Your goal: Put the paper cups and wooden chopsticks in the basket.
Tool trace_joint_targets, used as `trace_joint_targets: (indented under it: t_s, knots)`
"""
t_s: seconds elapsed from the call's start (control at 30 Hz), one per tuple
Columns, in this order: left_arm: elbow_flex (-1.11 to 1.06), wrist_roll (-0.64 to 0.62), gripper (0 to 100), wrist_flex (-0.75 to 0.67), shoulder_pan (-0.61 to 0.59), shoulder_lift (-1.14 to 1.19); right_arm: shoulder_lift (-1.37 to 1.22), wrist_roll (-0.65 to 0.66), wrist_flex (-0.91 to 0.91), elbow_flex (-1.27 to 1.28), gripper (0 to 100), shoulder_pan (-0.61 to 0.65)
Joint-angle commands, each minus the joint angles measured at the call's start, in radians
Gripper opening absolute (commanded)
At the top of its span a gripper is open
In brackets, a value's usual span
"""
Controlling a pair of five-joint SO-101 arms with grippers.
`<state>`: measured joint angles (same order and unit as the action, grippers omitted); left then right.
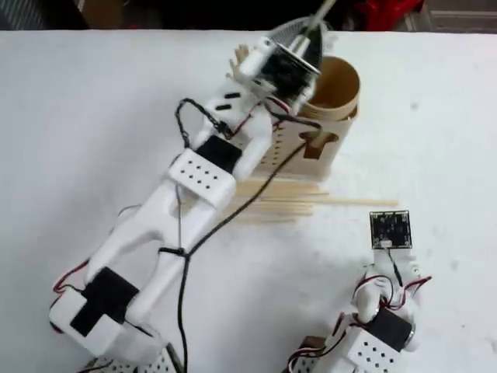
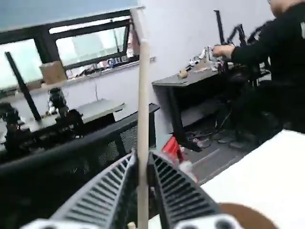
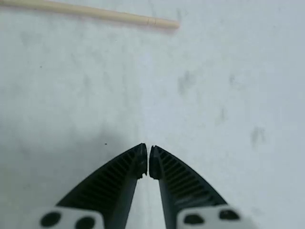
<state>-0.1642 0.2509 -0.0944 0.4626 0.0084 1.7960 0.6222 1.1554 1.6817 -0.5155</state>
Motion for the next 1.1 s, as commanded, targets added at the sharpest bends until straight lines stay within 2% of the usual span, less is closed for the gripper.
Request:
trace_joint_targets:
  t_s: [0.0, 0.13, 0.37, 0.67, 0.8, 0.97, 1.07]
  knots:
    - [0.008, -0.121, 2, 0.011, -0.045, -0.07, -0.005, -0.002, -0.013, 0.009, 2.4, -0.002]
    - [0.009, -0.121, 3, 0.012, -0.045, -0.07, -0.005, -0.002, -0.013, 0.009, 2.4, -0.002]
    - [0.014, -0.121, 23, 0.026, -0.045, -0.071, -0.005, -0.002, -0.013, 0.009, 2.4, -0.002]
    - [0.006, -0.129, 16, 0.029, -0.101, -0.097, -0.005, -0.002, -0.013, 0.009, 2.4, -0.002]
    - [-0.057, -0.129, 15, 0.16, -0.116, -0.254, -0.005, -0.002, -0.013, 0.009, 2.4, -0.002]
    - [-0.215, -0.121, 15, 0.482, -0.122, -0.628, -0.005, -0.002, -0.013, 0.009, 2.4, -0.002]
    - [-0.33, -0.121, 15, 0.638, -0.176, -0.889, -0.005, -0.002, -0.013, 0.009, 2.4, -0.002]
